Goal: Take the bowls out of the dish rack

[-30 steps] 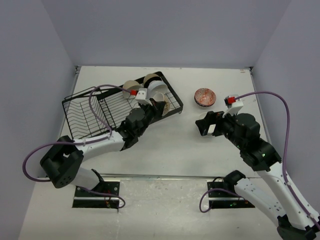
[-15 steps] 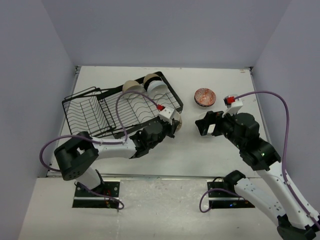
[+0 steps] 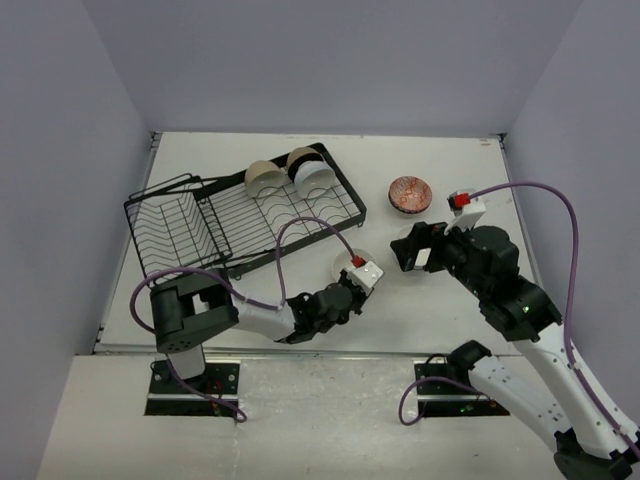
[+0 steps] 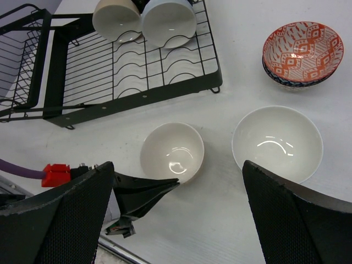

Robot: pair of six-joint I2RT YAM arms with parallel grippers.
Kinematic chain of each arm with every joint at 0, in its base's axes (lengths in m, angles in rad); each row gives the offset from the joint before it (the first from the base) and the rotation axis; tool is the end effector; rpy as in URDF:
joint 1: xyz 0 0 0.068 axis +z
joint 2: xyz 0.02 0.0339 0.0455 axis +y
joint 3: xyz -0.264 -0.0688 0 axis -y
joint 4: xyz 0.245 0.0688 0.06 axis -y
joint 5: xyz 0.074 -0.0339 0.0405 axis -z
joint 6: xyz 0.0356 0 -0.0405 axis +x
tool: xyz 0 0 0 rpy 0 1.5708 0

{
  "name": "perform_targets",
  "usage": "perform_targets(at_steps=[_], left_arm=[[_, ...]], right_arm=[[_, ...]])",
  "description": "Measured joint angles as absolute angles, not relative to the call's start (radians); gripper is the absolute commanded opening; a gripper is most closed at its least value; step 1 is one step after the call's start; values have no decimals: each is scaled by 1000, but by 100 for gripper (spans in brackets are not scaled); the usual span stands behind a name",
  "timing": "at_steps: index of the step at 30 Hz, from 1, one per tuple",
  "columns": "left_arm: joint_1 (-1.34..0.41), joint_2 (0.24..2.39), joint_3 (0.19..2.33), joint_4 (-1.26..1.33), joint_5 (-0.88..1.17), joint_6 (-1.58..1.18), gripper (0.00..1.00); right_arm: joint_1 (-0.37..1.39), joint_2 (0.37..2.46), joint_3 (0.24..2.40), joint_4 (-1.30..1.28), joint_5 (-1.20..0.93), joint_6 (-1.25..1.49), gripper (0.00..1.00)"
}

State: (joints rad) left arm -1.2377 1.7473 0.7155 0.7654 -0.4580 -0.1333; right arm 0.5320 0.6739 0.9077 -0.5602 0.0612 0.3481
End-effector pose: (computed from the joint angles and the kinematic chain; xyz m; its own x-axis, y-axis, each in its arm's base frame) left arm 0.1279 -0.3216 0.1660 -0.1794 0.1540 -0.9716 0.6904 0.7233 -0.0128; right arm 0.1234 0.0701 0.3583 -0.4154 0.1506 -0.8971 -0.3348 0.8917 0.3047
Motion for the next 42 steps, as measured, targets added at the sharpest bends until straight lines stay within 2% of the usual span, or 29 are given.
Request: perform_targets(at_steps=[9, 11, 12, 14, 15, 18, 21, 24, 28, 34, 37, 42], left_arm=[[-1255, 1786, 719, 762, -496, -119, 2], [-1261, 1781, 724, 748, -507, -118, 29], [-1264, 1771, 727, 733, -518, -119, 47], [-1271, 1722, 728, 694, -546, -131, 59], [-1274, 1680, 730, 659, -565, -133, 76], [-1278, 1555, 783, 574, -671, -141, 100], [-1239, 1493, 979, 343, -823, -256, 100], [-1096, 1461, 1176, 61, -883, -483, 100], [-842, 1331, 1175, -130, -904, -735, 100], [-599, 1254, 1134, -196, -778, -1021, 100], [-529, 1311, 1130, -188, -722, -1182, 100], [-522, 1495, 1141, -175, -679, -1449, 100]], right_arm=[[532, 674, 908, -560, 61, 348, 99], [532, 674, 908, -560, 61, 348, 99], [532, 674, 908, -560, 61, 348, 99], [532, 674, 908, -560, 62, 348, 99], [532, 674, 908, -560, 62, 348, 99], [532, 674, 908, -560, 62, 349, 99], [532, 674, 908, -560, 63, 351, 99], [532, 673, 908, -560, 66, 352, 99], [532, 673, 908, -560, 70, 352, 99], [532, 657, 904, -555, 93, 358, 99], [532, 638, 887, -552, 104, 359, 99], [532, 615, 879, -548, 114, 360, 99]])
